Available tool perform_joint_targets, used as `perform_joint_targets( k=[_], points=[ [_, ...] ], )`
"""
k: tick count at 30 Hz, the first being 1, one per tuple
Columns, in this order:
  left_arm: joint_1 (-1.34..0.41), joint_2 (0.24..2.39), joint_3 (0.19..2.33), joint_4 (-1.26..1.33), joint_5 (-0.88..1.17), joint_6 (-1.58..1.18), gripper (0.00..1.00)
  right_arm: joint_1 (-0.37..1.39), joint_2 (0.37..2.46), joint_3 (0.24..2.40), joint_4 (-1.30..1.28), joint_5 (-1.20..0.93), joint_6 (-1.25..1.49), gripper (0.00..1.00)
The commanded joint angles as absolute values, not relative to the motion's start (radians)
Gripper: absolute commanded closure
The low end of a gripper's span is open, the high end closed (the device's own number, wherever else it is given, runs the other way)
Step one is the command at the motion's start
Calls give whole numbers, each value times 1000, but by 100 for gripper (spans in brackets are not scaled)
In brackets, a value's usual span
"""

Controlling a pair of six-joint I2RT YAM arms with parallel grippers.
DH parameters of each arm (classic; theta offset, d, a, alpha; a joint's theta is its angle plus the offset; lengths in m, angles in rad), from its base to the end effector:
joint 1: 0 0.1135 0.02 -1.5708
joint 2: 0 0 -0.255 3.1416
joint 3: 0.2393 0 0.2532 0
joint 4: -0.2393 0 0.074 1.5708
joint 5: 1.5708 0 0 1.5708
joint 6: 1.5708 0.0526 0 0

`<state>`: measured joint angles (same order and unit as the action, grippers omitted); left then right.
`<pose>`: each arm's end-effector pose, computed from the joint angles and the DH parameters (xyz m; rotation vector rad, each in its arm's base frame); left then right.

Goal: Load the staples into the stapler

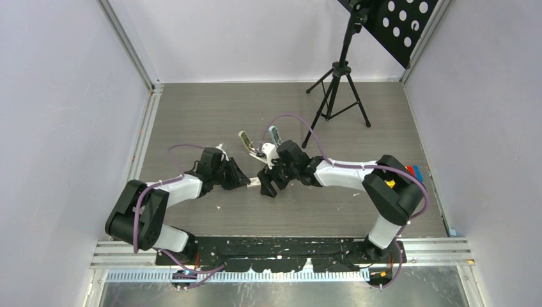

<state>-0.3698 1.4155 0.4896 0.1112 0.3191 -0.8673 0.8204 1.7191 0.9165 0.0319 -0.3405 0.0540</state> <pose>0.2378 -0.1099 0.1148 -0.4697 2.5112 -0.9214 0.2329 0.2756 0.1444 -1.0732 2.1893 0.8141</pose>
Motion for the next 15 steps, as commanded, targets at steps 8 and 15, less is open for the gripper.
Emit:
perform_joint_targets(
  k=[8, 15],
  points=[
    [-352, 1420, 520, 106, 364, -817, 74, 823, 1661, 1024, -135, -410, -600, 13],
    [-340, 1415, 515, 117, 378, -821, 74, 815, 1775, 1131, -195, -498, -759, 13]
  ],
)
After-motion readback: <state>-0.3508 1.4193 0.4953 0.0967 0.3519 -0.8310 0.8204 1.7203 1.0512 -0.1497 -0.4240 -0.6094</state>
